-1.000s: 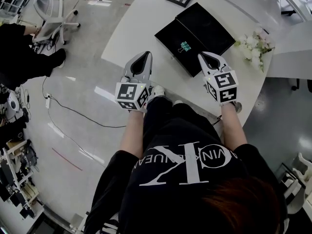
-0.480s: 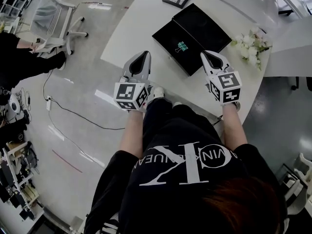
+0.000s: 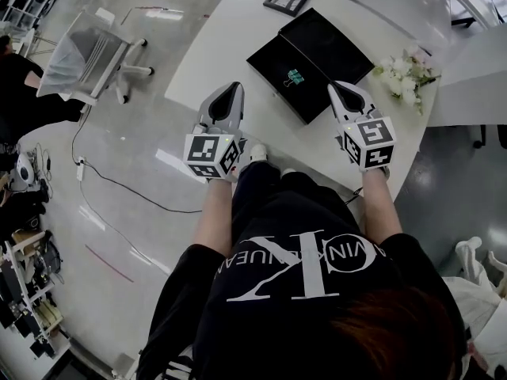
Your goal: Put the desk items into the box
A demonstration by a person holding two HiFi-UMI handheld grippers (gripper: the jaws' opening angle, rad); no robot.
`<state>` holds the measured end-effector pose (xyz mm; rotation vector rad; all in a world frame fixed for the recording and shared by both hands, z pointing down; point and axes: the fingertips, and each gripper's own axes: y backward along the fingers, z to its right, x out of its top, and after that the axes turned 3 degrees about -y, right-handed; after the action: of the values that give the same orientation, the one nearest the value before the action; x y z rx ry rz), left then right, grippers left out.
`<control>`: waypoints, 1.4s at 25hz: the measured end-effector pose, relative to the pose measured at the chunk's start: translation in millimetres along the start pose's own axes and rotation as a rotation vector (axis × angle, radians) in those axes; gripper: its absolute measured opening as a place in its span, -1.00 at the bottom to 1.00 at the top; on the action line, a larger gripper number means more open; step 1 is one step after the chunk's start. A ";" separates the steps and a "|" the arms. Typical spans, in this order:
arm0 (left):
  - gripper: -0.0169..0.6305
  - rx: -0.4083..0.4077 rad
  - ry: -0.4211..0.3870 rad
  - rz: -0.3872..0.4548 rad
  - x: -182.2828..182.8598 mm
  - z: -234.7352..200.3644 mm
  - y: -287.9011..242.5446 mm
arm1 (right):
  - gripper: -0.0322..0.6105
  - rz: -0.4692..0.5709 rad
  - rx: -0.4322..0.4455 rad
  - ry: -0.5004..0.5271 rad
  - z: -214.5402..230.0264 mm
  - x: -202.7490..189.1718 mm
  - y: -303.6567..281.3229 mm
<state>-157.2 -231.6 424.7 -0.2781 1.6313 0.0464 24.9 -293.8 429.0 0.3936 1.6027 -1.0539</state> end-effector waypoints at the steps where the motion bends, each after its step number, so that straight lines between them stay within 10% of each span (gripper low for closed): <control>1: -0.91 0.002 -0.001 0.002 1.1 -0.3 0.0 | -0.85 0.005 0.000 0.000 0.5 1.2 0.6; 35: -0.91 0.040 -0.022 0.077 42.6 -11.4 -3.8 | -0.85 0.169 -0.028 -0.015 21.3 40.0 21.9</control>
<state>-169.9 -244.0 384.1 -0.1831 1.6185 0.0752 40.9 -309.6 384.0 0.4926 1.5408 -0.9028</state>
